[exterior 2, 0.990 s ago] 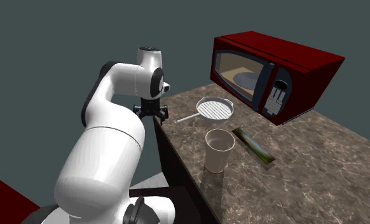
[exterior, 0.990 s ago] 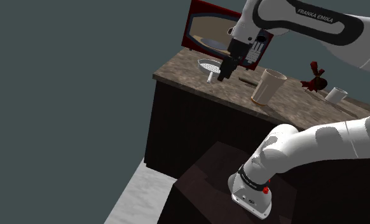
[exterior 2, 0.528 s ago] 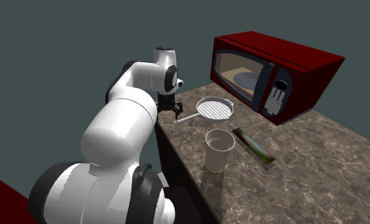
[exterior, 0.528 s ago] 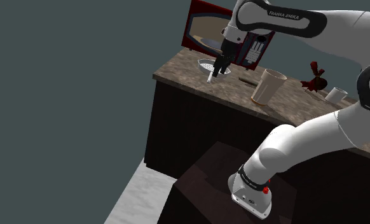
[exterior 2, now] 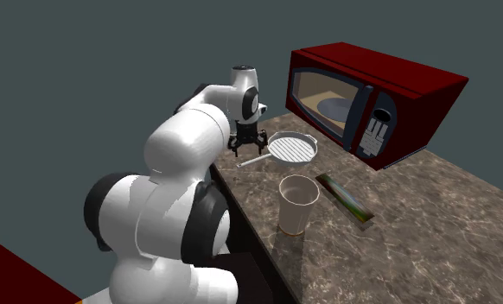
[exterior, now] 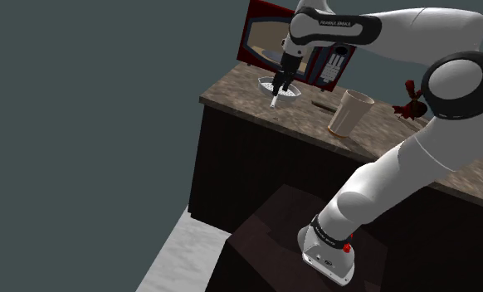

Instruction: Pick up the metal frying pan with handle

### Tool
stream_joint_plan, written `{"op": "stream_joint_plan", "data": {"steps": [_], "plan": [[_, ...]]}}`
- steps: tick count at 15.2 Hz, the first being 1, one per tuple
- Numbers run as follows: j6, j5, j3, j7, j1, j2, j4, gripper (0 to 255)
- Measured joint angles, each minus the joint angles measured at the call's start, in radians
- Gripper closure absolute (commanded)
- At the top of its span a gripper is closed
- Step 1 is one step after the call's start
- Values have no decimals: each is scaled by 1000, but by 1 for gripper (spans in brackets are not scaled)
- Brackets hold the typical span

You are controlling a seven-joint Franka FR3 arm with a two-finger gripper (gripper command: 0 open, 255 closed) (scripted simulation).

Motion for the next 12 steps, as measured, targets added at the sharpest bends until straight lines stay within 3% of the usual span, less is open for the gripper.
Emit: {"op": "stream_joint_plan", "data": {"steps": [9,12], "plan": [[66,-9,-63,-89,-46,291,255,0],[93,-11,-67,-93,-51,310,250,0]]}}
